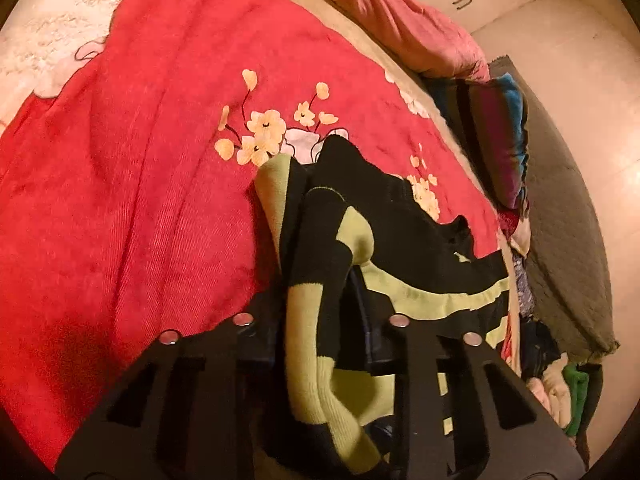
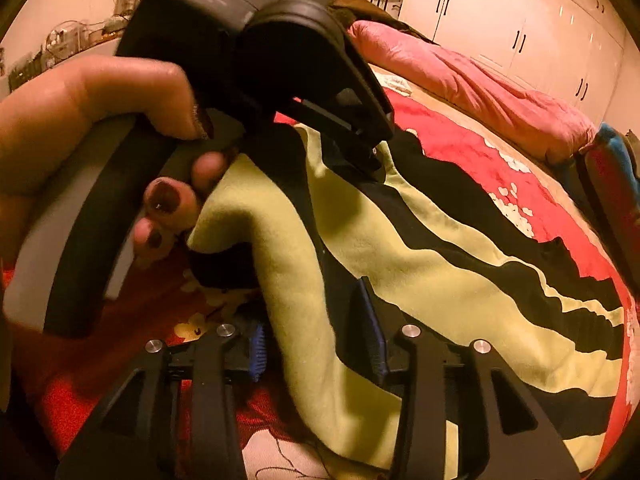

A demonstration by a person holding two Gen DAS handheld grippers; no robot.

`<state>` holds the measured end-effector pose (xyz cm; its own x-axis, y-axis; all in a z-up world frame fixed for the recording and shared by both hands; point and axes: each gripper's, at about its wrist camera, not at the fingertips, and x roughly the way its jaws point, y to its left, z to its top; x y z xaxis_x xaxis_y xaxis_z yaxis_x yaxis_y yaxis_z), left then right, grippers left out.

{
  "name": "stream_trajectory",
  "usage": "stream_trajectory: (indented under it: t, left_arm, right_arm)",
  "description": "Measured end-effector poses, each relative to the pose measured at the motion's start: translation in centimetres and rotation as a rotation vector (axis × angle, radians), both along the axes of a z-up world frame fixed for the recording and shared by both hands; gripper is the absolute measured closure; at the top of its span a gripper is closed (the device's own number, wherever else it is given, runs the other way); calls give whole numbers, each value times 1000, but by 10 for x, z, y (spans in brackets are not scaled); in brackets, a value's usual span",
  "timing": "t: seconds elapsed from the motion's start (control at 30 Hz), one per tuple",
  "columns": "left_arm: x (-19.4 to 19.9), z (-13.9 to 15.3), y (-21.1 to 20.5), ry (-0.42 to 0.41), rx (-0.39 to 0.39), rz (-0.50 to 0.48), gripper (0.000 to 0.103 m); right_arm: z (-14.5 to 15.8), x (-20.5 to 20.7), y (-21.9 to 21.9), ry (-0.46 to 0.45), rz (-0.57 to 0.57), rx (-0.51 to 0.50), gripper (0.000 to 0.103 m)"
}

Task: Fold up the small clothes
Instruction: 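Lift the folded sweater edge with both grippers to fold it again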

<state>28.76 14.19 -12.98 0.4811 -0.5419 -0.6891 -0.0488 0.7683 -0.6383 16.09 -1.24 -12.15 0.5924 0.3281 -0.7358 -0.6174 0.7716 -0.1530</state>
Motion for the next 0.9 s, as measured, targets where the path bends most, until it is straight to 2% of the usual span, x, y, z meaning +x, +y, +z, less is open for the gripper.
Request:
stream_trajectory:
  t: [0.03, 0.07, 0.13, 0.23, 0.57, 0.7, 0.9]
  left_arm:
    - [-1, 2, 0, -4, -6, 6, 89]
    - [-4, 5, 1, -11, -15, 12, 89]
    - [-11, 16, 0, -43, -20, 15, 90]
    - [-20, 33, -7, -81, 13, 7, 90]
    - [-34, 69, -31, -121, 34, 31, 90]
    - [-34, 87, -57, -127, 35, 41, 90]
    - [-30, 117, -113, -157, 121, -13, 90]
  right_arm:
    - [1, 0, -1, -3, -6, 5, 80]
    - [5, 0, -4, -5, -9, 28, 88]
    - [11, -2, -9, -21, -20, 64, 94]
    - [18, -8, -15, -30, -19, 90, 95]
    - [52, -11, -60, -29, -62, 246, 95]
    - [65, -14, -85, -30, -99, 311, 95]
    - [79, -15, -134, -42, -171, 398, 95]
